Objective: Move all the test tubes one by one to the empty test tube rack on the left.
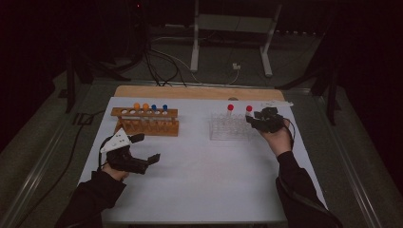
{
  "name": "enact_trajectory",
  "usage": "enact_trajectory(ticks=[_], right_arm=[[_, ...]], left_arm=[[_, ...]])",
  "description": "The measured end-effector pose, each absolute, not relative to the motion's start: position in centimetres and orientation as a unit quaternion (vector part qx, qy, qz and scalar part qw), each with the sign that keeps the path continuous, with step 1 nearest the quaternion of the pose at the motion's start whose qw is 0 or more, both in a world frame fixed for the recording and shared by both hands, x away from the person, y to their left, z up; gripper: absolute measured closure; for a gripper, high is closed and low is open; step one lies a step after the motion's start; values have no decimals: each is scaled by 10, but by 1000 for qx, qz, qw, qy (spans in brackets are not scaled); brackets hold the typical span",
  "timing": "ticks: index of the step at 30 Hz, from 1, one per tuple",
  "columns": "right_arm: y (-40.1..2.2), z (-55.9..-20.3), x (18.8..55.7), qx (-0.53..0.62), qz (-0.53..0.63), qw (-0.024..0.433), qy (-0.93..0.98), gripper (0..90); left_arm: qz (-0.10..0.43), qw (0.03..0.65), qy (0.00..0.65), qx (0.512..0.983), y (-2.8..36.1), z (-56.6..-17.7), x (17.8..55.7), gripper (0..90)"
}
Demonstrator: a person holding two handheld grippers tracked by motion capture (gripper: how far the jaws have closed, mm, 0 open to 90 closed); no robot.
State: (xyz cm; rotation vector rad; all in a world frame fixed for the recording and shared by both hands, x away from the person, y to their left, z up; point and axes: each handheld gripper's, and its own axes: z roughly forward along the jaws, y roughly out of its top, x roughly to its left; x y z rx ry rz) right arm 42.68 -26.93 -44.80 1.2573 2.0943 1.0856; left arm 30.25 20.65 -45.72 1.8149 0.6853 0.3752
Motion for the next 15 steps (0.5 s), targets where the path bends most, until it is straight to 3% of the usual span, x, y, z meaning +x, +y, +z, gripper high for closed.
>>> enact_trajectory(ticks=[15], right_arm=[[-263, -459, 444, 473, 377, 232, 762, 745]], left_arm=[[152, 552, 292, 766, 208, -459, 303, 8]])
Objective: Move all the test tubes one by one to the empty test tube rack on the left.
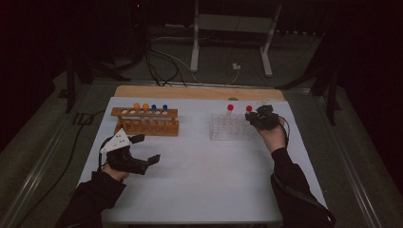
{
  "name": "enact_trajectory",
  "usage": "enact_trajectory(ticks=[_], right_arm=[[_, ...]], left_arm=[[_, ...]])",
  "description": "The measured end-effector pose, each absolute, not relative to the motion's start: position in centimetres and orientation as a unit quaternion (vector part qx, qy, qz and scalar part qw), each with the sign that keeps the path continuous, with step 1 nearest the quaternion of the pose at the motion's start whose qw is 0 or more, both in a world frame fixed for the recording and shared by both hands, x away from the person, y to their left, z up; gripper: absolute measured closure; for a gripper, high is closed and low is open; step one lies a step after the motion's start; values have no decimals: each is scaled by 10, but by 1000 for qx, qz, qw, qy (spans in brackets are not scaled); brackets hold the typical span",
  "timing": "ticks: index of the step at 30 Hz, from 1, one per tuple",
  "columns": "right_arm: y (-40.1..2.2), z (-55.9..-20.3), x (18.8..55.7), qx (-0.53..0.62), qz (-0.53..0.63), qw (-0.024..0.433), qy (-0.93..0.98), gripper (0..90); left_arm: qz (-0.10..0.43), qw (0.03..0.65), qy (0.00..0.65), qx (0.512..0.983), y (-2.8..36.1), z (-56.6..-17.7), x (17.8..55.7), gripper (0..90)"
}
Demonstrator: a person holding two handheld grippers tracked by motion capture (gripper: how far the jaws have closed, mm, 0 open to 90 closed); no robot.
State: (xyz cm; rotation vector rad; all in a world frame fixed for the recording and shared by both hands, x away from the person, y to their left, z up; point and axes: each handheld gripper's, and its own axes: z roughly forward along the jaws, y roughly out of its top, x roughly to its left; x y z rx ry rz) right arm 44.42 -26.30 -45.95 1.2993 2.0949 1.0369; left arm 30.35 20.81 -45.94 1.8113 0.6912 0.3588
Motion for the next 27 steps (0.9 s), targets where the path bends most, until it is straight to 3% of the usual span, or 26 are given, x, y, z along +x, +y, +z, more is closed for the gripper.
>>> enact_trajectory(ticks=[9, 27], right_arm=[[-265, -451, 443, 473, 379, 239, 759, 758], [-263, -395, 418, 425, 394, 289, 762, 759]], left_arm=[[148, 550, 290, 769, 207, -460, 304, 8], [136, 552, 282, 773, 203, -454, 302, 8]])
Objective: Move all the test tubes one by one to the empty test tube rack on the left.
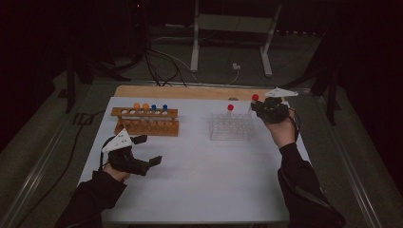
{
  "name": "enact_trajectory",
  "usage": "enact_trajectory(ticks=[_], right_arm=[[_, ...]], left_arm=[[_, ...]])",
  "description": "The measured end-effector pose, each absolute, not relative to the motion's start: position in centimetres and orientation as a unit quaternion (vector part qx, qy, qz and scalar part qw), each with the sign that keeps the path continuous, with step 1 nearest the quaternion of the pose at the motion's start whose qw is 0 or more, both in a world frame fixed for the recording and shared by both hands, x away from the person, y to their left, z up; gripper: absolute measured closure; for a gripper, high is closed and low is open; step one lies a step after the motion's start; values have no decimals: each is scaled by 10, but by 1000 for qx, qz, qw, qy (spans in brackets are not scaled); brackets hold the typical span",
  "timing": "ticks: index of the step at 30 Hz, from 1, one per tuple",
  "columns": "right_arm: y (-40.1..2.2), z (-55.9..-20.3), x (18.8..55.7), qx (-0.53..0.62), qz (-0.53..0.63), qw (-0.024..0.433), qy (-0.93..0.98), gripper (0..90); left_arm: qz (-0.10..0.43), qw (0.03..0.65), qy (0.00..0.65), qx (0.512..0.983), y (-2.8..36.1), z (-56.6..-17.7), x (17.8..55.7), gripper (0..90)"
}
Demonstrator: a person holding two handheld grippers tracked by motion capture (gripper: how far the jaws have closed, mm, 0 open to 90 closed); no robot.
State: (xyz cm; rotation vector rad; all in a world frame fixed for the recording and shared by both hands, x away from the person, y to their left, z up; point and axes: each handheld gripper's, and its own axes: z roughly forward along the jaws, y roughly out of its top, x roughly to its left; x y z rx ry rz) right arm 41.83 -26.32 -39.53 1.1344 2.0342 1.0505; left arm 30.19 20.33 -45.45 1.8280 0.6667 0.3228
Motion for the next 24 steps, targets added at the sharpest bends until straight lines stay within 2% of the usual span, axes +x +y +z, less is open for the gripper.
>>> enact_trajectory(ticks=[11, 24], right_arm=[[-243, -382, 387, 375, 422, 269, 780, 759], [-200, -399, 349, 303, 427, 224, 822, 759]], left_arm=[[133, 546, 275, 780, 195, -447, 298, 8], [127, 543, 257, 789, 182, -436, 296, 9]])
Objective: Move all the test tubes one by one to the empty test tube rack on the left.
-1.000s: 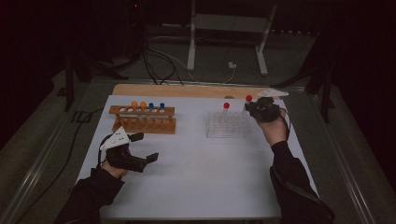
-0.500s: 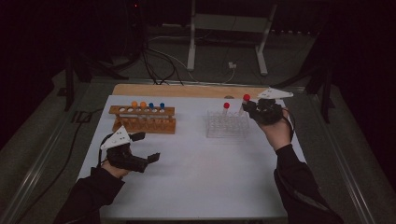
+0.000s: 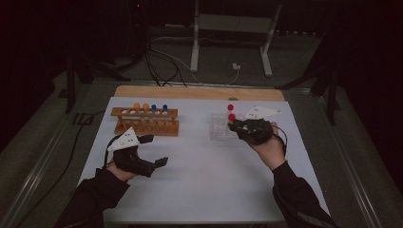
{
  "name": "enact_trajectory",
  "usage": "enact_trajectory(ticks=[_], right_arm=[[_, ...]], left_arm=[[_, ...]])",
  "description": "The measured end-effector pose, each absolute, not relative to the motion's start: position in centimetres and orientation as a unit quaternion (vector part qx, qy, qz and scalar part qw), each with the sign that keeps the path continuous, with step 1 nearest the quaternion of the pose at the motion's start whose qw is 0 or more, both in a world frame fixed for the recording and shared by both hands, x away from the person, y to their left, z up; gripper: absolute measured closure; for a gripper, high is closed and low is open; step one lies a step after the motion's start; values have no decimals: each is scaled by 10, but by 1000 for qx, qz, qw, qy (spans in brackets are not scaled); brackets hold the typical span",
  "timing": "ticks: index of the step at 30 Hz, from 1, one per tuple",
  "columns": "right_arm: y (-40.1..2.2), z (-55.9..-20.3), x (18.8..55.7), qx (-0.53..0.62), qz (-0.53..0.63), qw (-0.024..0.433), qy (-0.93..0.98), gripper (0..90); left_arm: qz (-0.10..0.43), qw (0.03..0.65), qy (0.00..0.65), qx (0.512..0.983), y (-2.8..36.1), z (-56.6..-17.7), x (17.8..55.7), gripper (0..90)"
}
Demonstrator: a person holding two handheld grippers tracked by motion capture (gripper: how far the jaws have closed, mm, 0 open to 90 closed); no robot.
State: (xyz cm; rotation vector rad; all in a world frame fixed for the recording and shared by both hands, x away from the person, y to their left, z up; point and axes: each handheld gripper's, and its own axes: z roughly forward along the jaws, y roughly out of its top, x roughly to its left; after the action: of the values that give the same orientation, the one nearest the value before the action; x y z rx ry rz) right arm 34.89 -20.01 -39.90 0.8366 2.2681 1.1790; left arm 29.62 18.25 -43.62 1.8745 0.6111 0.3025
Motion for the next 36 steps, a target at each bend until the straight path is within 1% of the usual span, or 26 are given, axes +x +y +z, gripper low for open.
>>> enact_trajectory(ticks=[8, 14, 18, 21, 23, 25, 36], right_arm=[[-170, -418, 330, 266, 424, 184, 846, 759], [-149, -433, 319, 241, 418, 156, 862, 759], [-139, -439, 314, 228, 416, 145, 868, 759], [-135, -442, 312, 224, 416, 138, 870, 759], [-133, -443, 311, 222, 416, 135, 871, 758], [-132, -443, 310, 220, 416, 134, 872, 759], [-131, -444, 309, 219, 418, 133, 872, 758]], left_arm=[[121, 545, 240, 794, 171, -429, 297, 14], [114, 544, 219, 802, 153, -424, 299, 18], [107, 548, 204, 804, 140, -422, 302, 60], [105, 548, 197, 806, 130, -422, 305, 101], [102, 549, 192, 807, 124, -422, 307, 154], [100, 548, 185, 810, 117, -423, 309, 173], [97, 543, 168, 817, 92, -430, 317, 439]])
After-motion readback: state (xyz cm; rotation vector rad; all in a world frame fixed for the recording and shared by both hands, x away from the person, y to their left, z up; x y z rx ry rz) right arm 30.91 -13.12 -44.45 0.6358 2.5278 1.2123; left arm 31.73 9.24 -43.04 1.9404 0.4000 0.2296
